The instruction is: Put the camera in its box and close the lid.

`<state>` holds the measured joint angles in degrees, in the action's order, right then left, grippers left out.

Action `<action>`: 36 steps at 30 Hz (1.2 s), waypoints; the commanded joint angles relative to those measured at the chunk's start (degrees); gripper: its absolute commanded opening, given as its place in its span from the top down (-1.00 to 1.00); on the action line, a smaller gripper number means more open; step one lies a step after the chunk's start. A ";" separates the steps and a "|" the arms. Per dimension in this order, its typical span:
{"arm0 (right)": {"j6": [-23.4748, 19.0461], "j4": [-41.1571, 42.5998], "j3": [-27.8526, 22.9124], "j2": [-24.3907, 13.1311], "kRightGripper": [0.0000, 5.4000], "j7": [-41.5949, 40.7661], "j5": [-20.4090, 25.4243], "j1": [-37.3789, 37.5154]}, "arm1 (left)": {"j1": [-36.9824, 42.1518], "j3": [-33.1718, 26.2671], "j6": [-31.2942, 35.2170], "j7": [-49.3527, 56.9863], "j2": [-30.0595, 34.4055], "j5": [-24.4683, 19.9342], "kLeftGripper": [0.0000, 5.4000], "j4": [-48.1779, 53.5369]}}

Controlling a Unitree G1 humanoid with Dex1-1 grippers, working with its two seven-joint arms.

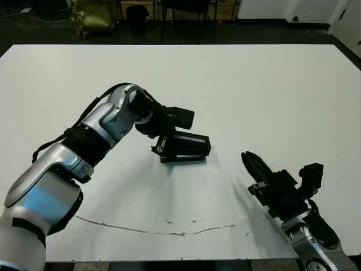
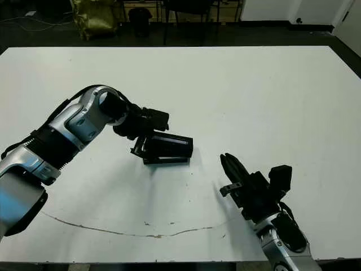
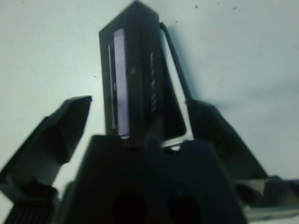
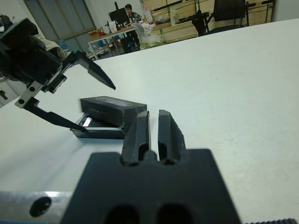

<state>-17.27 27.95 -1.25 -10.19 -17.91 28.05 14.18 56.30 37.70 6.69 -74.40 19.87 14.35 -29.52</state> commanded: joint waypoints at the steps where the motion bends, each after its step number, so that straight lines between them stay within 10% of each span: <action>1: -0.31 -0.74 -0.38 -0.12 1.00 -0.41 0.32 0.47 | -5.19 3.87 -1.04 -4.22 0.57 1.93 -1.00 -2.02; 36: -1.51 0.01 -0.46 -0.17 1.00 0.50 -0.08 0.68 | -4.31 2.38 7.52 -5.50 0.44 0.49 -0.92 -0.99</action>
<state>-18.40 28.50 -1.35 -10.13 -17.54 28.16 14.28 56.46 37.59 12.73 -74.97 19.85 14.44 -29.54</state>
